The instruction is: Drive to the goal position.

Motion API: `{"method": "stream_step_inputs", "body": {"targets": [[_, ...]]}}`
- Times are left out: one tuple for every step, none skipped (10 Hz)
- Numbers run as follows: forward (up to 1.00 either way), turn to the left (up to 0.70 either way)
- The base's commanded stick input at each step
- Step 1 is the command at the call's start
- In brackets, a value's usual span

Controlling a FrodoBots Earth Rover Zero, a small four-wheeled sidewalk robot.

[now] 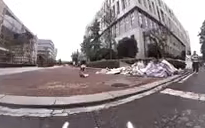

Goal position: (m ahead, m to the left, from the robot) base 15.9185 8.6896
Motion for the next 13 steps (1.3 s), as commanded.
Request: {"method": "stream_step_inputs", "body": {"targets": [[0.0, -0.45], [0.0, -0.45], [0.0, -0.45], [0.0, -0.45], [0.0, -0.45], [0.0, -0.45], [0.0, -0.45], [0.0, -0.45], [0.0, -0.45], [0.0, -0.45], [0.0, -0.45], [0.06, -0.39], [0.45, 0.0]]}}
